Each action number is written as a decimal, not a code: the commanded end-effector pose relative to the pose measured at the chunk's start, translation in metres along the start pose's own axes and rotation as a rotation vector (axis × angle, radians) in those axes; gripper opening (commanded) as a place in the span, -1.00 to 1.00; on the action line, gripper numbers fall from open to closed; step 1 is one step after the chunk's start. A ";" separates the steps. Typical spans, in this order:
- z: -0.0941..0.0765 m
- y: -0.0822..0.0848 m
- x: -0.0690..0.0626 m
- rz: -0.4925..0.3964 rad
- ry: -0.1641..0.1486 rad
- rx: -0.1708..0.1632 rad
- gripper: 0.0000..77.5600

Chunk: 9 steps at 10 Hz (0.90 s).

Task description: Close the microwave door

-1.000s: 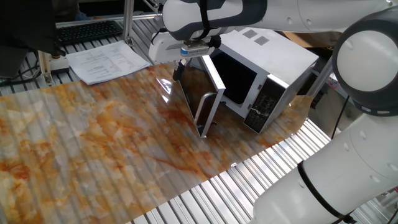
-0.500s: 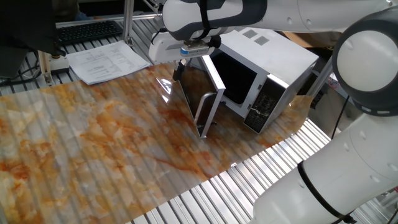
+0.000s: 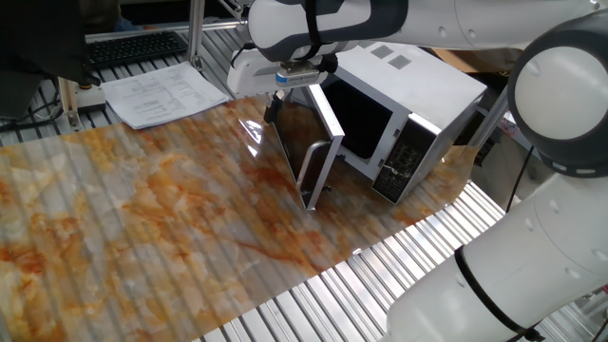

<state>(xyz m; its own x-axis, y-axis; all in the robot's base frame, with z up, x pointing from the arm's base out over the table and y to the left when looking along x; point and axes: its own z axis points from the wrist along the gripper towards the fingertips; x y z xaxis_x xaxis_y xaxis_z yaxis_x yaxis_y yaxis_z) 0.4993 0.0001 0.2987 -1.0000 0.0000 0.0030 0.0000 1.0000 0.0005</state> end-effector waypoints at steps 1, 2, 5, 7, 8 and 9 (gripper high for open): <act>0.000 0.000 0.000 0.140 0.005 -0.097 -1.00; 0.000 0.000 0.000 0.127 0.002 -0.033 -1.00; -0.001 0.000 0.000 0.114 0.022 -0.017 -1.00; -0.004 0.000 0.000 0.123 0.016 -0.014 -1.00; -0.012 -0.001 0.001 0.127 0.015 -0.012 -1.00; -0.013 -0.001 0.001 0.109 0.009 -0.009 -1.00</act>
<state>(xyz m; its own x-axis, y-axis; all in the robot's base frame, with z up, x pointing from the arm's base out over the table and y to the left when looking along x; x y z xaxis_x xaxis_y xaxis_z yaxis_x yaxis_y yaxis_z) 0.4982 -0.0003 0.3073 -0.9923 0.1223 0.0205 0.1225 0.9924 0.0108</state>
